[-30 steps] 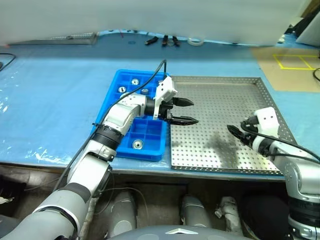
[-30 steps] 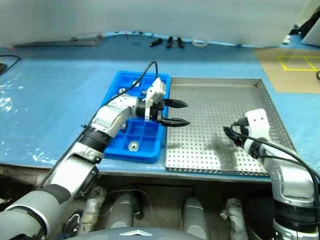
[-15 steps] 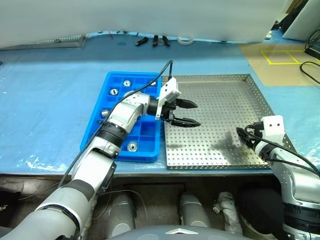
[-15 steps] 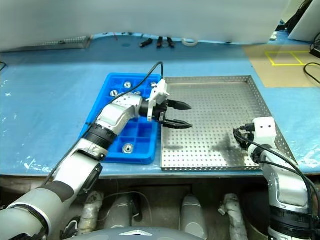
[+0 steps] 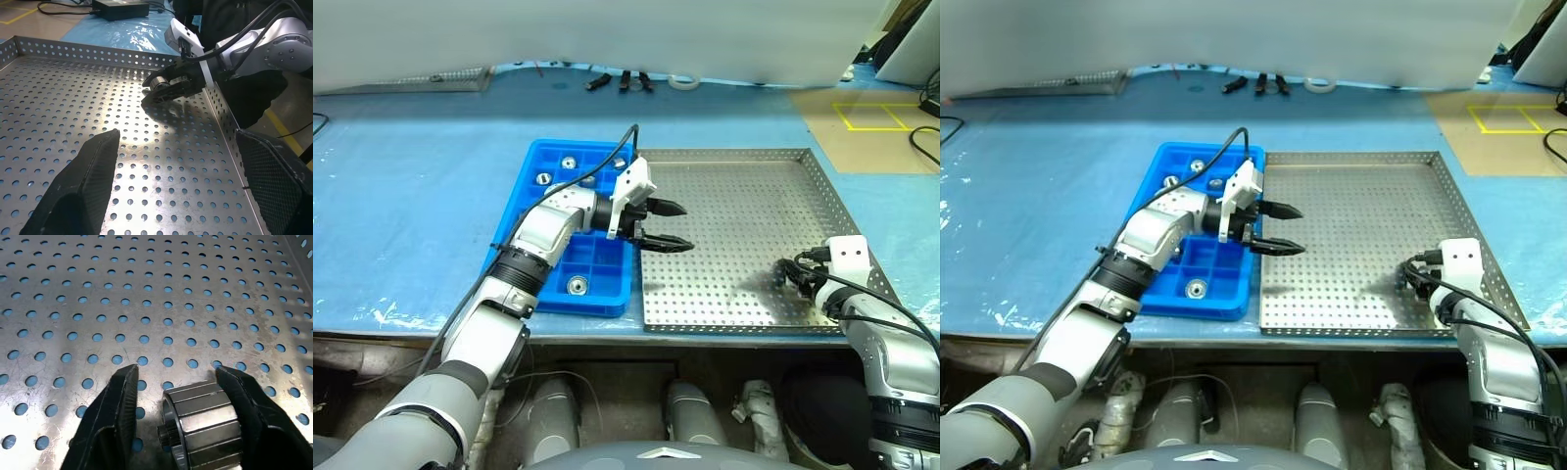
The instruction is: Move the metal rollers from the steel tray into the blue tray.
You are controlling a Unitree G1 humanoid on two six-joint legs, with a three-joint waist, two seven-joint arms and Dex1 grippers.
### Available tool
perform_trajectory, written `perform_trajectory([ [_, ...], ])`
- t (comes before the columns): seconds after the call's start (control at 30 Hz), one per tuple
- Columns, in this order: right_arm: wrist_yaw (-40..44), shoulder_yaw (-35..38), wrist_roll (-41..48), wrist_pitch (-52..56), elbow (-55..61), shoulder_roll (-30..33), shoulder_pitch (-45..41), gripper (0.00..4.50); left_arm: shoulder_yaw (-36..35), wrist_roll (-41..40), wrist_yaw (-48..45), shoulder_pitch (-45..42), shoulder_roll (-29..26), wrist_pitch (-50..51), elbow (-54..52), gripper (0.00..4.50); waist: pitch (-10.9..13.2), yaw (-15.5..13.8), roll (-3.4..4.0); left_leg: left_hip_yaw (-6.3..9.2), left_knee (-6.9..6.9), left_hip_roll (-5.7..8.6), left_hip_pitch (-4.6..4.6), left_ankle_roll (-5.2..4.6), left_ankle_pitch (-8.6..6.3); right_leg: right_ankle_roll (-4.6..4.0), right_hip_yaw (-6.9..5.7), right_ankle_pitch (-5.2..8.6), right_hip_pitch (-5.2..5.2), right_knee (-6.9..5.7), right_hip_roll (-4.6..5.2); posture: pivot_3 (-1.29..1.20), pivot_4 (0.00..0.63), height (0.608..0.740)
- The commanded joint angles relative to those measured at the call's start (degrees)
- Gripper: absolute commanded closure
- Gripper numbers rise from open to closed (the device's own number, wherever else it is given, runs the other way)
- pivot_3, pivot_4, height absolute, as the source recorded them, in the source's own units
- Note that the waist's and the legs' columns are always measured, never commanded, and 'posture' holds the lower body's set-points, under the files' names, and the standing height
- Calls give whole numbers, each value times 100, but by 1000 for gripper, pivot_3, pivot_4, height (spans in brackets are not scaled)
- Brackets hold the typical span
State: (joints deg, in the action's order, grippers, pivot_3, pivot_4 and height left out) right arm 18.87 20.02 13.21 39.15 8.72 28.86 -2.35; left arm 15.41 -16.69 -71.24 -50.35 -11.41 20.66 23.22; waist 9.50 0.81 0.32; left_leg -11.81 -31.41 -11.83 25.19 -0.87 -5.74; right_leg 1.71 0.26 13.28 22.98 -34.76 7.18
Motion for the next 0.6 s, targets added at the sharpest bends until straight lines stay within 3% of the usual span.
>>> perform_trajectory([
  [0.03, 72, -82, 93, 2, 218, -15, -22, 3002, -91, -59, -39, 77, -134, 85, -328, 526, 0, 0, 0, 0, 1, 0, 0, 0, 0, 0, 0, 0, 1, 0, 0, -408, 150, 740],
  [0.07, 98, -122, 98, -3, 265, -1, -30, 3237, -100, -58, -55, 103, -181, 99, -351, 526, 0, 2, 0, 0, 3, -1, 0, 0, 0, 0, 0, 0, 2, 0, 0, -408, 150, 740],
  [0.3, 273, -393, 323, 244, 642, 24, -534, 3243, -249, -107, -122, 402, -719, 248, -655, 526, 1, 3, 2, -1, 12, -2, 2, 2, 1, 0, 2, 0, 13, 1, -4, -371, 150, 740],
  [0.6, 973, -1854, 708, 762, 977, -207, -2318, 3243, -981, -395, 334, 1036, -1525, 629, -1646, 526, 2, -76, 4, -1, 26, -7, 3, 12, 7, -1, 0, -1, 25, -4, -8, -193, 150, 740],
])
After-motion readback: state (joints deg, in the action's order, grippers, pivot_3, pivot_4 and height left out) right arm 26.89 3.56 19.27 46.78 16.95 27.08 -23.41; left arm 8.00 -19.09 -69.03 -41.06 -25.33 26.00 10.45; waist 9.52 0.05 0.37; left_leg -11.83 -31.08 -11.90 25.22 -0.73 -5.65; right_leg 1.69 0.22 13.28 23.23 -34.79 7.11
